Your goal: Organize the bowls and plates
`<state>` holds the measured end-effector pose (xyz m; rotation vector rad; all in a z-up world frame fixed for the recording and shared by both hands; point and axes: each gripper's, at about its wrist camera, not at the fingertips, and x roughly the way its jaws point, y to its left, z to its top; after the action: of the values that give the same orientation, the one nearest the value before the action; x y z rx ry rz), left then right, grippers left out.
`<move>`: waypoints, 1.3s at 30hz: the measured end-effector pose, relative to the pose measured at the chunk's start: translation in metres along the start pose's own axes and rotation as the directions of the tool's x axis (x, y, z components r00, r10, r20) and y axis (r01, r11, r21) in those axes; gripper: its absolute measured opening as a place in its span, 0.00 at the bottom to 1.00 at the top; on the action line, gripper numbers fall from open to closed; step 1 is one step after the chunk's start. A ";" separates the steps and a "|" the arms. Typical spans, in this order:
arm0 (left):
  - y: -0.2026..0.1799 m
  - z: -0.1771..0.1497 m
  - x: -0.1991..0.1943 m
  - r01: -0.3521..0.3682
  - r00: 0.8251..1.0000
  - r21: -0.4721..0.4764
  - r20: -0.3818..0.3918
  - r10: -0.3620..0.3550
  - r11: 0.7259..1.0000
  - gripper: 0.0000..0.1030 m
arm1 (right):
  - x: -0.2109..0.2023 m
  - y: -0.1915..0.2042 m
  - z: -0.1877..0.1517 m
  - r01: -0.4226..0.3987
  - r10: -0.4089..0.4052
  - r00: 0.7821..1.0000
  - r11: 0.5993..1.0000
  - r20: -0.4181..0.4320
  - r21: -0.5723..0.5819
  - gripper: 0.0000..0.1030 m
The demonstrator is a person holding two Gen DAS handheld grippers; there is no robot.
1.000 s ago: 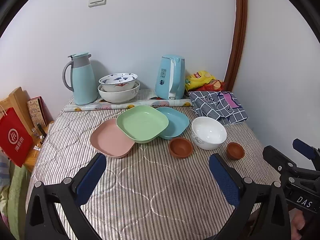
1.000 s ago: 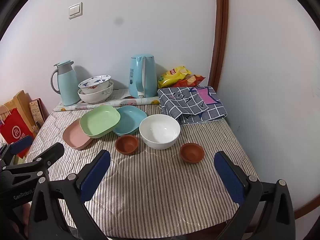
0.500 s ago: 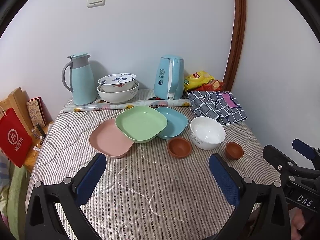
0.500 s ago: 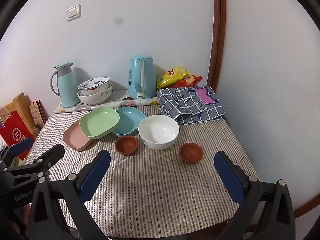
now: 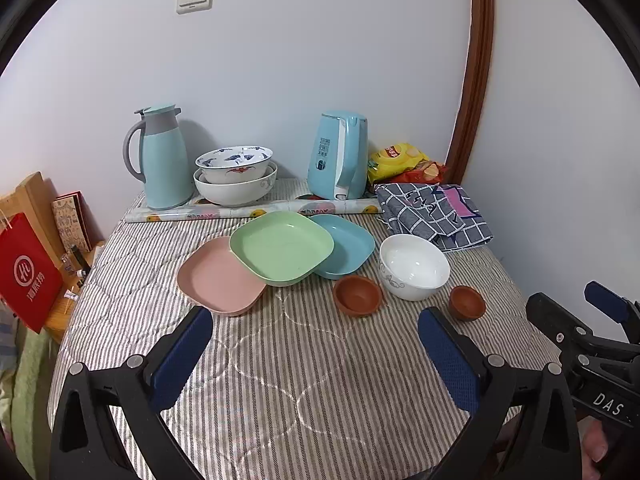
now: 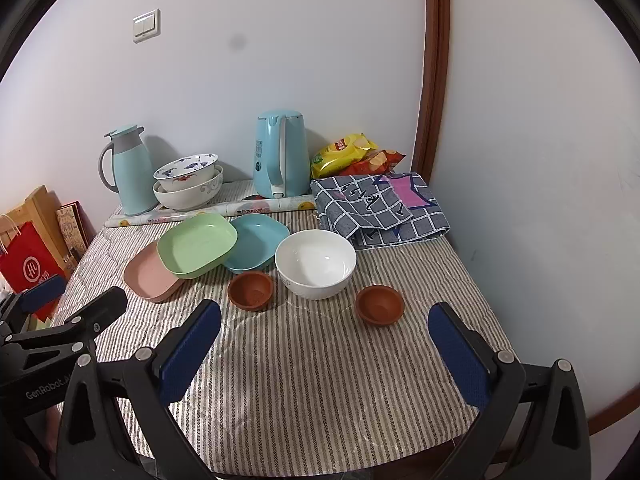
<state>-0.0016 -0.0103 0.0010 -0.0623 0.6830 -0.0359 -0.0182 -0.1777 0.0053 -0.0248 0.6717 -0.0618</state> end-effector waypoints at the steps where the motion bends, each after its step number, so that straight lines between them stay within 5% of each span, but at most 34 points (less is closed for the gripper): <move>1: 0.000 0.000 0.000 0.003 1.000 0.000 -0.001 -0.003 1.000 1.00 | 0.000 -0.001 0.000 0.001 -0.001 1.000 1.000 -0.001 0.001 0.99; 39: -0.006 0.005 0.002 0.010 1.000 0.009 -0.009 -0.010 1.000 1.00 | 0.002 -0.005 0.001 -0.009 0.009 1.000 1.000 -0.009 0.021 0.99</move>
<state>0.0030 -0.0162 0.0043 -0.0564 0.6918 -0.0487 -0.0164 -0.1830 0.0047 -0.0010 0.6805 -0.0604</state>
